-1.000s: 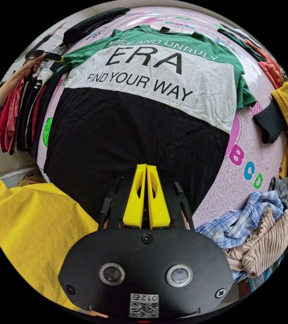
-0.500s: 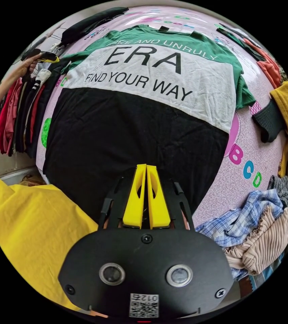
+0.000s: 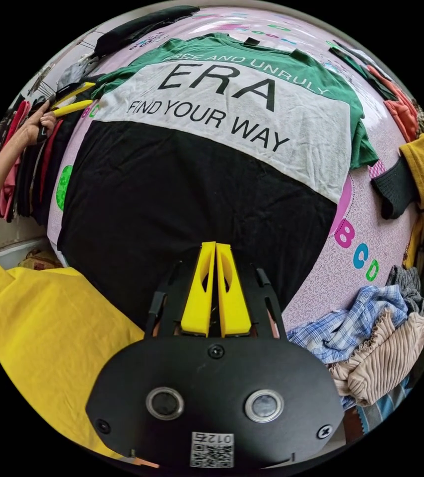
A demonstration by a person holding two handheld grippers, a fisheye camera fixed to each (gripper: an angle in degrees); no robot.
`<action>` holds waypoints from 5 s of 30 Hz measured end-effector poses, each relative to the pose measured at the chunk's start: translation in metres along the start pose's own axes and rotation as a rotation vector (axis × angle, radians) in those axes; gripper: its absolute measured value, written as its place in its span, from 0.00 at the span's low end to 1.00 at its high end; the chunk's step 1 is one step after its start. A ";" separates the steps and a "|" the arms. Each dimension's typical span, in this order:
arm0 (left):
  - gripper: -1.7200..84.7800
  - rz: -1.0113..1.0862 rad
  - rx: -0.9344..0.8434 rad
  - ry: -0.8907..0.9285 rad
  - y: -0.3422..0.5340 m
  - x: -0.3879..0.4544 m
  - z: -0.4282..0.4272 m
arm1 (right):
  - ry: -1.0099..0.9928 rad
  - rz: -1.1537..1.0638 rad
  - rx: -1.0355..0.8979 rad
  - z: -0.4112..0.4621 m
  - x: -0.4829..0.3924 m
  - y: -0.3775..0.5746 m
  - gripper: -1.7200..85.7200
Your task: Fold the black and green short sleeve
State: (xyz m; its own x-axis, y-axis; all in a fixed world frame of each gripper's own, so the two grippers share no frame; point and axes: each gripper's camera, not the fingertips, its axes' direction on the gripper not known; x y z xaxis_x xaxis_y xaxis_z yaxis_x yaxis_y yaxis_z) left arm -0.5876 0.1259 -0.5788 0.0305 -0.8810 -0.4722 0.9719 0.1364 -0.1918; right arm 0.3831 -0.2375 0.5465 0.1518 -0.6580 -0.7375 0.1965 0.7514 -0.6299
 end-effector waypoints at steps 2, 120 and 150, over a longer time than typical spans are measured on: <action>0.05 -0.010 0.060 -0.059 0.003 -0.006 -0.010 | 0.006 0.003 0.009 0.013 -0.001 -0.001 0.02; 0.05 0.526 -0.137 -0.690 0.443 -0.305 0.308 | -0.322 -0.126 0.301 -0.233 0.123 -0.083 0.03; 0.03 0.616 0.033 -0.643 0.528 -0.412 0.276 | -0.483 0.543 0.403 -0.251 0.153 -0.078 0.04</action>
State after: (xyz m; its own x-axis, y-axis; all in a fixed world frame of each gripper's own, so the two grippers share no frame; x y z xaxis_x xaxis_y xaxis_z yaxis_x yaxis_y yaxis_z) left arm -0.0226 0.4363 -0.2480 0.6653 -0.7408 0.0929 0.7457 0.6654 -0.0339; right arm 0.1482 -0.3850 0.4218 0.7069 -0.2269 -0.6699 0.2941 0.9557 -0.0134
